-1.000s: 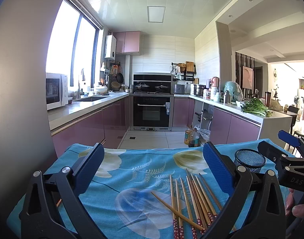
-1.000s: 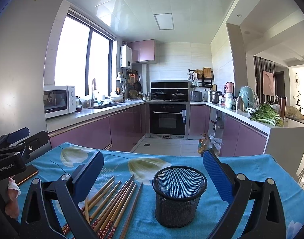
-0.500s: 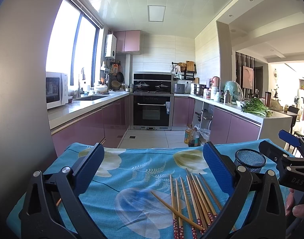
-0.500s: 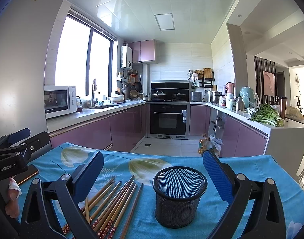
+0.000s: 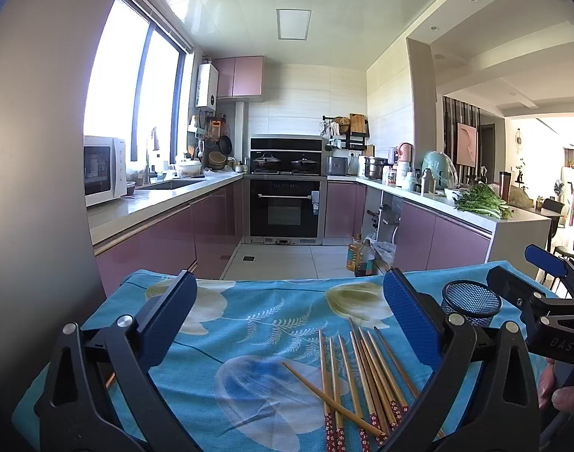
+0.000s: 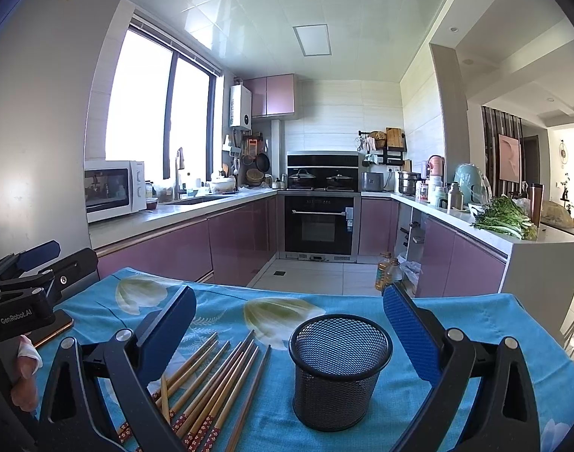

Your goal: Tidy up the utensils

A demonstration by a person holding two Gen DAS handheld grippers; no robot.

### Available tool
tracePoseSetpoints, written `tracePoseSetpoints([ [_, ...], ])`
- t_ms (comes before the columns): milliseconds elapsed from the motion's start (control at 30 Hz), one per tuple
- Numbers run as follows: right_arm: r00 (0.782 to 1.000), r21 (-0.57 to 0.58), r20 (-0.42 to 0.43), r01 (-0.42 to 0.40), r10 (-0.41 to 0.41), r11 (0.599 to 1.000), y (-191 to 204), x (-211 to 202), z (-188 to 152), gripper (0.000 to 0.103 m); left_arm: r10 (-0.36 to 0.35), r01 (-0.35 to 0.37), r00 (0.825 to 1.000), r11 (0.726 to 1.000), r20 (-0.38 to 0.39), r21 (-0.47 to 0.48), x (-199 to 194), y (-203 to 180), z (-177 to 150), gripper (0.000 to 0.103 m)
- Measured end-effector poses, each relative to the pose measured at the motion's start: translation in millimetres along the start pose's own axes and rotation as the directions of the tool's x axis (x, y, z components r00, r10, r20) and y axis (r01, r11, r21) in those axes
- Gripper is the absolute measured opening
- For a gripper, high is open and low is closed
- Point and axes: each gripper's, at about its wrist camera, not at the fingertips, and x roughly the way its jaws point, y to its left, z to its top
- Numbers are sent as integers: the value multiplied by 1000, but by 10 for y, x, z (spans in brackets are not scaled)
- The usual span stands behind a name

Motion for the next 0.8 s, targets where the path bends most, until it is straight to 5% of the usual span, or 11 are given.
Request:
tracePoseSetpoints([
  [367,1000,-2,-10,-12,12,1000,-8,-2,-10,96,-1,1,1000,1000,-7,3,24,-12,-2,98],
  [533,994,-26,-66,-88,87,996,75,55,-26,96,-1,1,1000,1000,-27,-1,65,59,-17,98],
  [667,965,-58,-167,-214,202,975,278,162,-85,96,20,-20,998,1000,-65,-7,131,211,-36,98],
  [800,903,-130,-316,-346,292,929,608,318,-247,91,51,-54,993,998,-110,-24,204,435,-69,98],
])
